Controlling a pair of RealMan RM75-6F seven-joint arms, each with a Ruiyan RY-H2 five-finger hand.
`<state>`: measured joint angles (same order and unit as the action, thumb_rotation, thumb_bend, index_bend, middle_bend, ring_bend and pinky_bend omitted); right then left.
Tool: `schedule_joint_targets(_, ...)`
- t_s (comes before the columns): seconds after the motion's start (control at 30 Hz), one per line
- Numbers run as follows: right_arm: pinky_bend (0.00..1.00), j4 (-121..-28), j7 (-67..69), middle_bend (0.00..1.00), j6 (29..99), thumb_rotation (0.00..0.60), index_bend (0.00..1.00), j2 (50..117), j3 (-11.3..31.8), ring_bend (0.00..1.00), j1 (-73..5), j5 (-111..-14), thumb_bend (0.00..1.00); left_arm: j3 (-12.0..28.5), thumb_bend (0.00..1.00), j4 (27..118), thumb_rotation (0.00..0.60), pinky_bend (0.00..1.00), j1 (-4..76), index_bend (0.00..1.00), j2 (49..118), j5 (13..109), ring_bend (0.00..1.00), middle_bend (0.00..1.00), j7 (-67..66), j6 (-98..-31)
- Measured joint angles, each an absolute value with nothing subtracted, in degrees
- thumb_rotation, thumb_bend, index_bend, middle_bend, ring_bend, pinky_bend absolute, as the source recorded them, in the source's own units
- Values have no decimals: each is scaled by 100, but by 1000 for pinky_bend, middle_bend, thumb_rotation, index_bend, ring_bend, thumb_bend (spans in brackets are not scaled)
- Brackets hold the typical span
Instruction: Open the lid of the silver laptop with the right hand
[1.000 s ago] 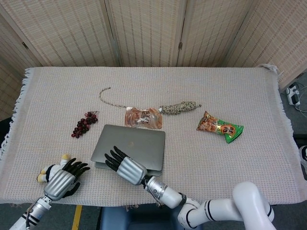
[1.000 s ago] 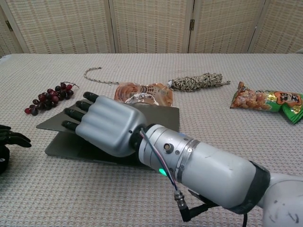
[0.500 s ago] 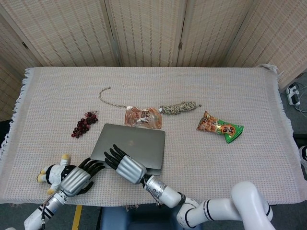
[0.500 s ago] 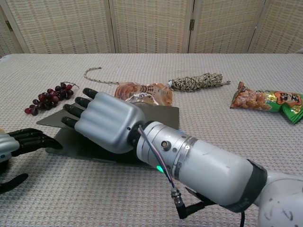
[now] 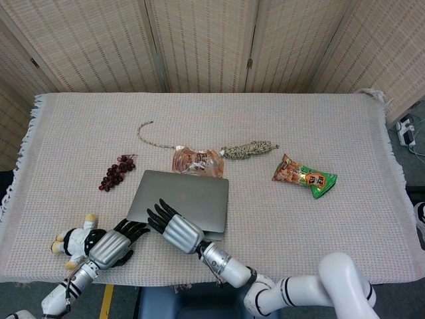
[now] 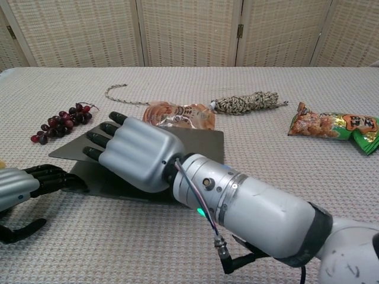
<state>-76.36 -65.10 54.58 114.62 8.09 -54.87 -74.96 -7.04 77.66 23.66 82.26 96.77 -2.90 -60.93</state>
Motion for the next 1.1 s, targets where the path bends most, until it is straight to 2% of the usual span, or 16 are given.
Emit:
schedule_joint_targets(0.53, 0, -7266, -6457, 0, 5522, 600, 0, 11641, 791, 0, -5481, -7427, 649, -763, 598, 7759, 600, 0, 2410, 147, 8293, 9537, 93, 144, -445, -6065)
schedule_joint_targets(1.1, 0, -7542, -6455, 0, 5900, 600, 0, 11313, 1009, 0, -5354, -7431, 648, -803, 598, 7784, 600, 0, 2456, 148, 8289, 9484, 90, 144, -501, -6075)
